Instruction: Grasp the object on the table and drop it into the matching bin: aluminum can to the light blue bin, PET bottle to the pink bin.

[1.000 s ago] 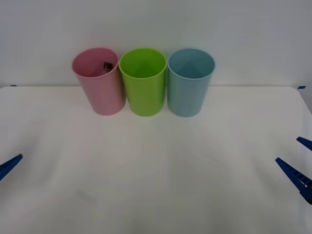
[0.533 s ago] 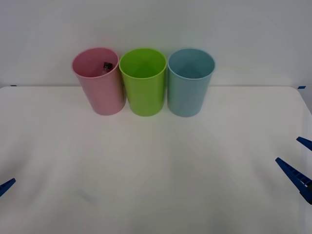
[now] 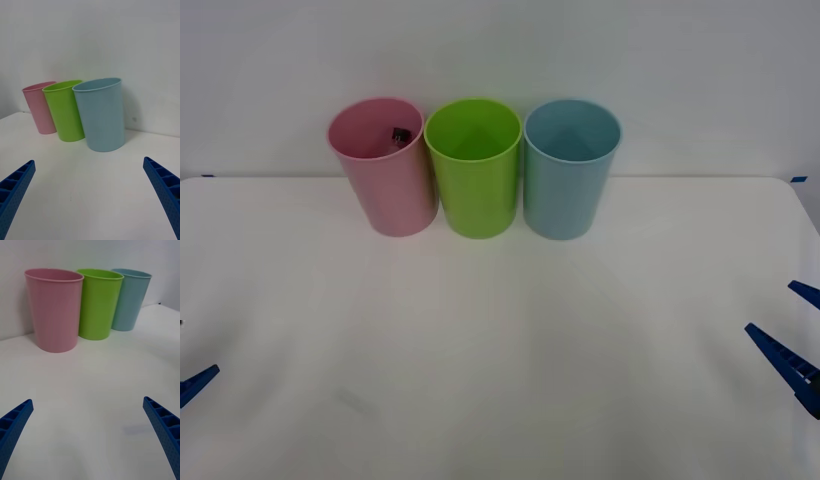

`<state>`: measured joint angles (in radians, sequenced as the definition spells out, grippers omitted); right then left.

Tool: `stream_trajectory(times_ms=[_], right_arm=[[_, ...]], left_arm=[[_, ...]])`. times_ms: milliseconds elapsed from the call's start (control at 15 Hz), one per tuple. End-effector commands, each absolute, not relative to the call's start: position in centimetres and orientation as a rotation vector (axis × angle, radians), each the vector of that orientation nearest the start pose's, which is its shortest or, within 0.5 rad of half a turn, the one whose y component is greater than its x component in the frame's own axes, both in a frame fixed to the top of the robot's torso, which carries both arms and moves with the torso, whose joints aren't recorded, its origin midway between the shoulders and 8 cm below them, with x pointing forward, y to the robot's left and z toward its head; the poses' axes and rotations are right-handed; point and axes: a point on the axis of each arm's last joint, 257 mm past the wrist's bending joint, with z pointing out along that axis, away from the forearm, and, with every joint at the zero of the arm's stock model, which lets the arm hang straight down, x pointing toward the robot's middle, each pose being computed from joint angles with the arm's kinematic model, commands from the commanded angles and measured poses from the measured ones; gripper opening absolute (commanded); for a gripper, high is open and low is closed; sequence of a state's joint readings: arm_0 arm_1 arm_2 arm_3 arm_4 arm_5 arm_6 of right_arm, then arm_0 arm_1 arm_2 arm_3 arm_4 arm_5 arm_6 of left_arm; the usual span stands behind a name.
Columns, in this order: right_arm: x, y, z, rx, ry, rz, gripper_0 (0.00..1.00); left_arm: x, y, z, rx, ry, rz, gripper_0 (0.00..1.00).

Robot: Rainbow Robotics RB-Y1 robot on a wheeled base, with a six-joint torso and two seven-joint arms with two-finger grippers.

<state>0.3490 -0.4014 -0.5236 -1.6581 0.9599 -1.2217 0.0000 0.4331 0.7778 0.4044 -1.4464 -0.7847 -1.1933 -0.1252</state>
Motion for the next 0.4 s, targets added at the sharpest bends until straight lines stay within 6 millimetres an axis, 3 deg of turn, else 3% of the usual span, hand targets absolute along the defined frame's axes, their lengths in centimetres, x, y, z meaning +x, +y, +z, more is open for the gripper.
stream_trajectory(times_ms=[67,400], right_arm=[[34.23,-32.97,-16.89,-0.465,1.441,0.567,1.00],[34.23,-32.97,-16.89,-0.465,1.441,0.567,1.00]], left_arm=[[32.63,39.40,-20.64,0.594,1.653,-0.534,1.00],[32.63,39.21,-20.68,0.596,1.652,-0.540,1.00]])
